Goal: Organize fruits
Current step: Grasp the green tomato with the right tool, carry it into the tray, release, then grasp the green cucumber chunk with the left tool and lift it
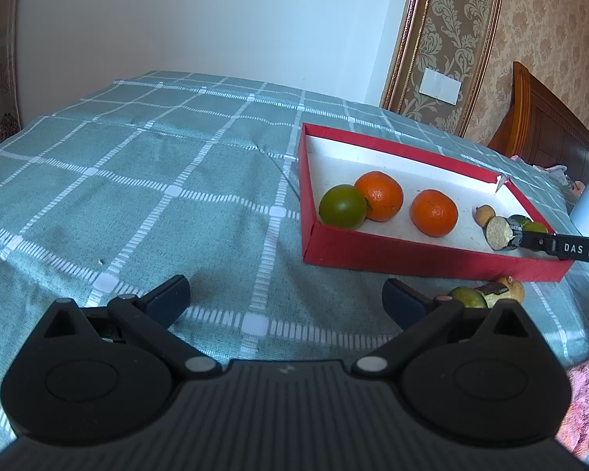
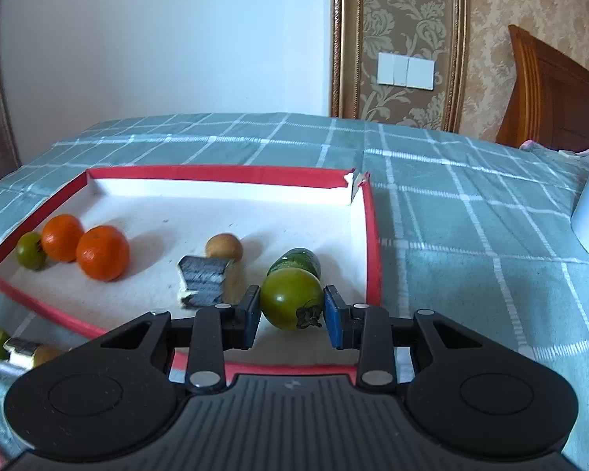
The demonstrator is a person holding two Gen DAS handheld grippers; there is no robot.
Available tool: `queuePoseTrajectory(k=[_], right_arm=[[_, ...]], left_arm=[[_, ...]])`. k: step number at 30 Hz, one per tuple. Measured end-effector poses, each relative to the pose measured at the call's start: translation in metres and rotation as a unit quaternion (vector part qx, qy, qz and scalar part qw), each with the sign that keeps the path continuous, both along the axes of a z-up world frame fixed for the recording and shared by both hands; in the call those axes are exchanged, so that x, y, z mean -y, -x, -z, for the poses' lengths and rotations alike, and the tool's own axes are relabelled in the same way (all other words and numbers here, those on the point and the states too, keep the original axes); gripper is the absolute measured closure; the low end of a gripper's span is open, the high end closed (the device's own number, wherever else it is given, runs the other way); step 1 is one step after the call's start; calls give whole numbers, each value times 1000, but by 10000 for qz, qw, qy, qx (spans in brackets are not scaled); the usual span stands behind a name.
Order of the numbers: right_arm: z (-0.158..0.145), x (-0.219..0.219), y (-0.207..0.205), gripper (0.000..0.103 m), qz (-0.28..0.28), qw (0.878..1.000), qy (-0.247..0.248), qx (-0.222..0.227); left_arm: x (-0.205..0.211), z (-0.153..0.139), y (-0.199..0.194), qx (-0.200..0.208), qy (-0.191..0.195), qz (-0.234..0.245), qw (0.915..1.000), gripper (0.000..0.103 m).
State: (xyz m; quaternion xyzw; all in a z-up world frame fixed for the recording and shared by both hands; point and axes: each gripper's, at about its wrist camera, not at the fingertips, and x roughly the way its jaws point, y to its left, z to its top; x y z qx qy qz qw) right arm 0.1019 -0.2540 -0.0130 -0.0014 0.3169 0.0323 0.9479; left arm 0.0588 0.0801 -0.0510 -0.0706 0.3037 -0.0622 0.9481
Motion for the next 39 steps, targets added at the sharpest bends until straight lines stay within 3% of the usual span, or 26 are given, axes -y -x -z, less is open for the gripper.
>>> queuePoseTrajectory(k=[11,15,16,25,28,35,39], right_arm=[[3,1,-4,69,58,9999,10,93],[-4,5,9,41,106,9996,-54,256],[-7,5,14,38,65,9995,-116,294],[-17,5,75,33,-143,9959,-290,848],[-13,9,87,24,-293,9955,-444,786],[-12,11,91,24,-150,9953,-482,823],[-7,6,88,24,-190,9971,-367,634]], left_arm=[[0,0,0,-1,-6,1,10000,0],[0,0,0,-5,-21,1,10000,0],[0,0,0,-6,-28,1,10000,0],[0,0,0,-8,-26,0,10000,0],[0,0,0,-7,-22,1,10000,0],[6,-3,15,163,22,317,9994,0],[32,-10,29,438,-293,685,9963,0]])
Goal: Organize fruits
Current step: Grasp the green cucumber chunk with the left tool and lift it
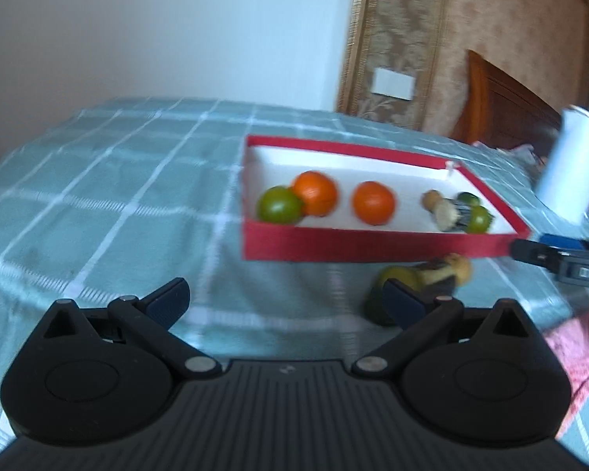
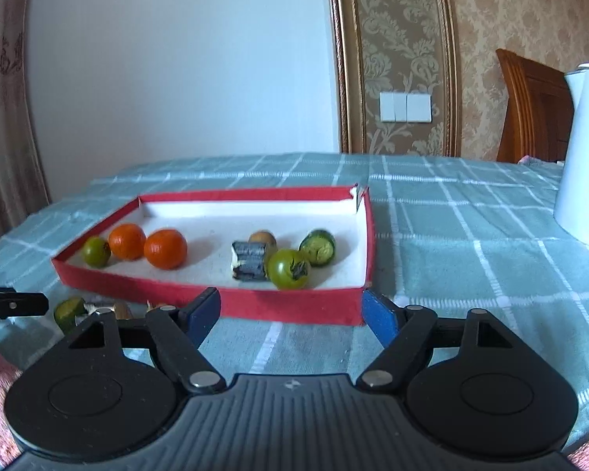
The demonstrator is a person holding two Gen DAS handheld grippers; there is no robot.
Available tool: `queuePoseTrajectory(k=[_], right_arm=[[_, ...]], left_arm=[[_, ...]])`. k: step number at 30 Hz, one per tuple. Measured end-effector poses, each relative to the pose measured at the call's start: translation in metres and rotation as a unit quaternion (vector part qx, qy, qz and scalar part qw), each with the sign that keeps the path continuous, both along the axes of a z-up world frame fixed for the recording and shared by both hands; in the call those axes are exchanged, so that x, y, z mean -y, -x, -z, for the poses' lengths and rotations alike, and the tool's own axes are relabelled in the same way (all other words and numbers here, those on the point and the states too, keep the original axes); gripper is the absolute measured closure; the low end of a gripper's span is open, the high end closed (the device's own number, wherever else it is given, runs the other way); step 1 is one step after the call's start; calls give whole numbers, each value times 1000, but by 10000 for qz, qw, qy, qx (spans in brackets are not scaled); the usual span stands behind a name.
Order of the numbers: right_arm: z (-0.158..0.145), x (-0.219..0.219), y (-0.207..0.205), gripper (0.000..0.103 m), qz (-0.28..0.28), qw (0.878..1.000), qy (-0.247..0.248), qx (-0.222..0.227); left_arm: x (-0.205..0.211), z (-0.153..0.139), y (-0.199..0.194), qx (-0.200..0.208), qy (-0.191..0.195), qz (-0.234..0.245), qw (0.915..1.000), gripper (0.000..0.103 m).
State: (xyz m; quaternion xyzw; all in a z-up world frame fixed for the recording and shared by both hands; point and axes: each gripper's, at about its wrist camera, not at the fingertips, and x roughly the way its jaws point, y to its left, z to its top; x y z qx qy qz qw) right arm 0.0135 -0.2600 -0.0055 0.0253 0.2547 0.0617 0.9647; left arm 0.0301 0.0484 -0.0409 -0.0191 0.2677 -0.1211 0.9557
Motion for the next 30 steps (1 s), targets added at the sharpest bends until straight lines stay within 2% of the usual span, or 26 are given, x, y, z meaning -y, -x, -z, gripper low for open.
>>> queuePoseTrajectory(k=[3,6,12,14,16,20,23,24,26,27,28,30], right_arm=[[2,-4,1,24,-48,9999,112,-15],[3,-4,1,24,-34,9999,112,-37],[5,-2,-3,24,56,9998,67,-180],[6,0,-4,24,104,9997,36,-221],[7,1,-6,24,132,9996,2,-266],[8,2,-8,24,165,9993,-22,-336],[8,2,-8,23,184,9991,-23,-372],[9,2,-9,23,186,9991,-22,-388],[9,2,-9,22,193,9990,-19,-410],[9,2,-9,21,200,9989,-21,-417],[9,2,-10,21,205,9989,-25,-428],[10,3,-11,21,219,9987,-32,-464]], left_arm=[[16,-3,3,103,-235,299,9992,0],[27,0,4,156,-488,394,9979,0],[37,8,-1,118,-705,714,9949,0],[41,10,-3,72,-842,834,9929,6],[44,11,-6,-1,-941,1045,9901,22],[44,13,-9,-29,-951,1169,9886,24],[46,11,-9,-32,-918,1288,9874,34],[47,11,-7,-17,-934,1336,9866,39],[50,9,-6,35,-962,1462,9846,54],[52,9,-6,16,-954,1539,9835,69],[54,9,-7,-29,-958,1579,9828,74],[57,10,-7,8,-1001,1580,9824,74]])
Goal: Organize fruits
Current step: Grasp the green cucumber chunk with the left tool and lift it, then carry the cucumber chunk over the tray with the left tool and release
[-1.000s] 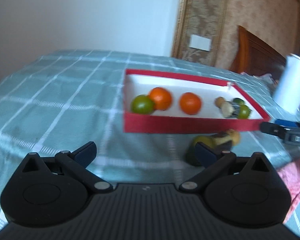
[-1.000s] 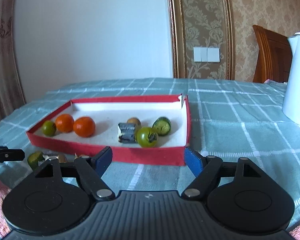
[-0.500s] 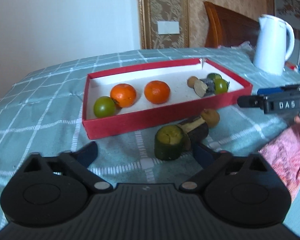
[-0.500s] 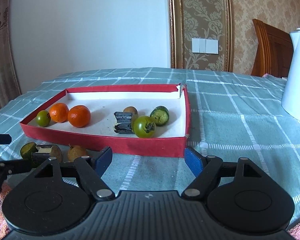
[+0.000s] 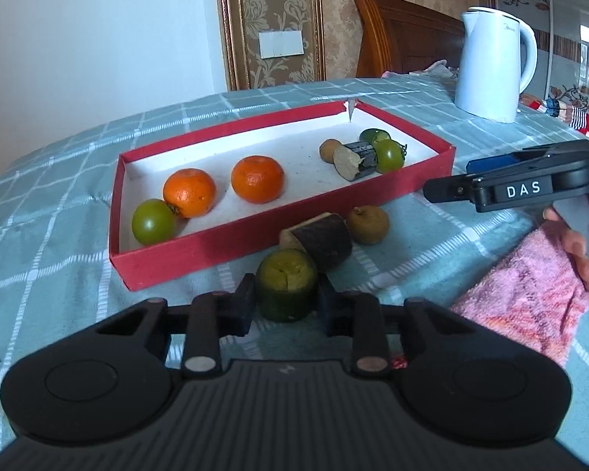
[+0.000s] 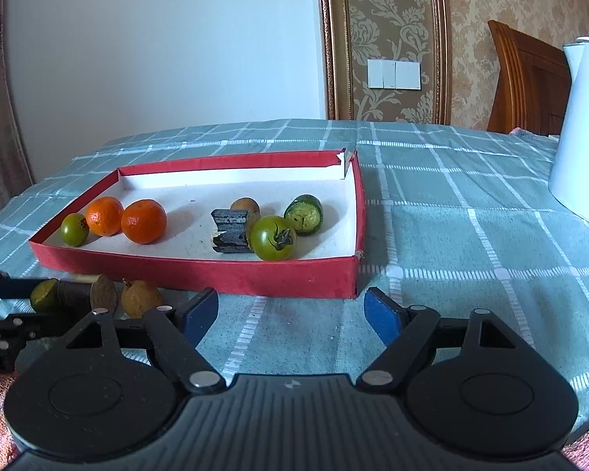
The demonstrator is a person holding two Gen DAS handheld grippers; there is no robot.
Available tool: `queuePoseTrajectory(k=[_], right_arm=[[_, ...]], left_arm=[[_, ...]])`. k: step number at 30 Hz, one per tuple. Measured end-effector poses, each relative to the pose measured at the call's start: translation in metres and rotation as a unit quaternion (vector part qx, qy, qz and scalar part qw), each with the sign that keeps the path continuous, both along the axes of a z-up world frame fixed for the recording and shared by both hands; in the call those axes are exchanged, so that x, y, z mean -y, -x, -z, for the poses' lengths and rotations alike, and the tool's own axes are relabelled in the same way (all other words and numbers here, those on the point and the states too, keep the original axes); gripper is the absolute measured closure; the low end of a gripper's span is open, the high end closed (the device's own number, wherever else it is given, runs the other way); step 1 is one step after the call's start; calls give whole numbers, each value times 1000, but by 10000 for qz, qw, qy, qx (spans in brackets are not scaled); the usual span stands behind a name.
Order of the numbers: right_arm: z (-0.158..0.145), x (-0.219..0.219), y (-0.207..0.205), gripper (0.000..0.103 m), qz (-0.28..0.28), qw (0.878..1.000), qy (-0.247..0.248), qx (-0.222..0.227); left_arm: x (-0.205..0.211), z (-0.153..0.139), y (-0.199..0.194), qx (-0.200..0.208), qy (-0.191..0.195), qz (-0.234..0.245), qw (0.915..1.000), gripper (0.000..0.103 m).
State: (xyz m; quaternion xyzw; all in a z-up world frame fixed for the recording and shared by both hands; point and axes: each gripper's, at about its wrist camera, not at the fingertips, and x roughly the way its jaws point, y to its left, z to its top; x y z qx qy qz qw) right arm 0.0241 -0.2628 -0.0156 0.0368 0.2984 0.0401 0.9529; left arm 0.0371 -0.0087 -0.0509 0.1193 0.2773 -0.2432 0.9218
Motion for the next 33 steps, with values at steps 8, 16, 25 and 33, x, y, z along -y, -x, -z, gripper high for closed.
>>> queuePoseTrajectory(k=[8,16,25,33], right_arm=[[2,3,-3,21,50,9998,-100,-134],[4,2,-6,19,31,9996,-109,-254],[5,2,-8,18,35,9995,-93,-284],[6,0,-9,16,9,9995,-50,-311]], left_arm=[[-12,-6,9,107,193,-190,9996,75],[-24,-36,4,319,509,-390,9974,75],[-18,-39,-31,128,663,-543,9962,75],[-14,-38,-62,-174,844,-594,9945,75]])
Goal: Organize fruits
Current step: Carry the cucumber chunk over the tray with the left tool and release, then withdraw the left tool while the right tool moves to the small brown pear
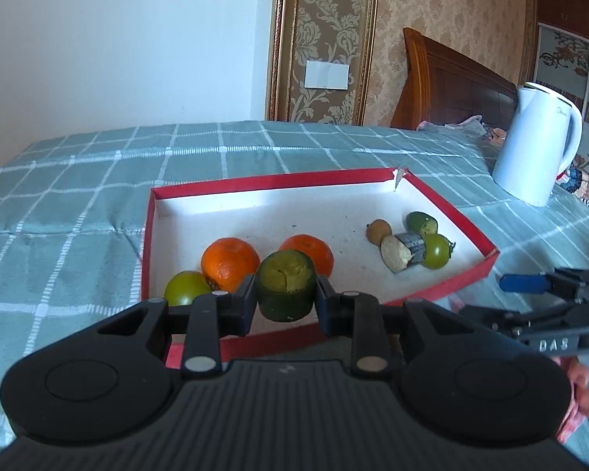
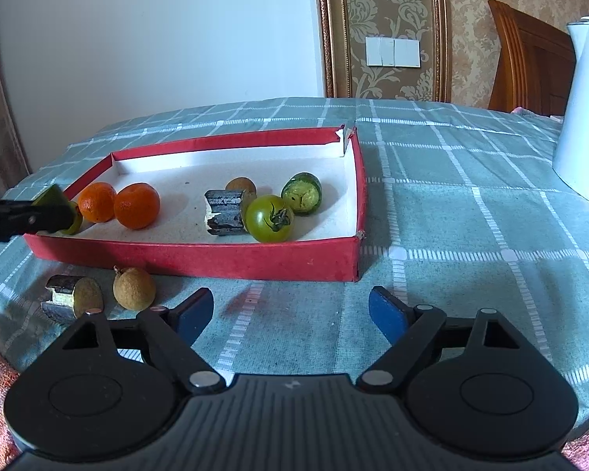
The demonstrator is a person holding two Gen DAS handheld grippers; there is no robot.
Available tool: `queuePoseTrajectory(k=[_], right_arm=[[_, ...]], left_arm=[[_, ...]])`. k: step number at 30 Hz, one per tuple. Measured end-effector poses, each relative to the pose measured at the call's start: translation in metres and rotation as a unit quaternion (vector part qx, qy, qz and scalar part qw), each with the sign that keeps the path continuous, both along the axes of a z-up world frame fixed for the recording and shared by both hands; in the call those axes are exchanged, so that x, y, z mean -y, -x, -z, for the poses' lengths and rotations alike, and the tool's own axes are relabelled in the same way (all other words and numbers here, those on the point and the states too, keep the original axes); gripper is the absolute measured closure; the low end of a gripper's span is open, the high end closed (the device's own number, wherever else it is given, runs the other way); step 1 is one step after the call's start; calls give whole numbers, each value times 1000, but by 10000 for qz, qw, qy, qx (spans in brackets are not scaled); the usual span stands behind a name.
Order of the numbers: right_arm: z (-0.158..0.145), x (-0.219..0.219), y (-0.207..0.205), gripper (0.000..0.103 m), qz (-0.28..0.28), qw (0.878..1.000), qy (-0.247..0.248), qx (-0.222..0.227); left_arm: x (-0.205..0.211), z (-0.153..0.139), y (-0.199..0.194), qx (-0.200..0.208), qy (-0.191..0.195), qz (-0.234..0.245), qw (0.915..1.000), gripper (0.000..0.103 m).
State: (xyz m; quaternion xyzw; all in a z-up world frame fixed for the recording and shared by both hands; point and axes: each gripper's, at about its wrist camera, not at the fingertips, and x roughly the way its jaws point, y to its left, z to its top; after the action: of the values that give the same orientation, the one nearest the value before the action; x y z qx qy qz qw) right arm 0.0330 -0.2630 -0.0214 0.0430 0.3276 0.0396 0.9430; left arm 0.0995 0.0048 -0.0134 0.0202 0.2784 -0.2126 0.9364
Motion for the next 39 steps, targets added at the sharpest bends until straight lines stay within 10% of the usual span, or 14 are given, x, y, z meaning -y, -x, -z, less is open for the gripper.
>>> queuePoseTrajectory(k=[23,39], right_arm=[[2,-4,-2,12,-50,9999,111,-42],[3,-5,-3,11,-72,9998,153,-59]], left_arm=[[9,25,-31,-346,-89,-111,9993,74],[-21,-4,40,434,-44,-450,9980,33]])
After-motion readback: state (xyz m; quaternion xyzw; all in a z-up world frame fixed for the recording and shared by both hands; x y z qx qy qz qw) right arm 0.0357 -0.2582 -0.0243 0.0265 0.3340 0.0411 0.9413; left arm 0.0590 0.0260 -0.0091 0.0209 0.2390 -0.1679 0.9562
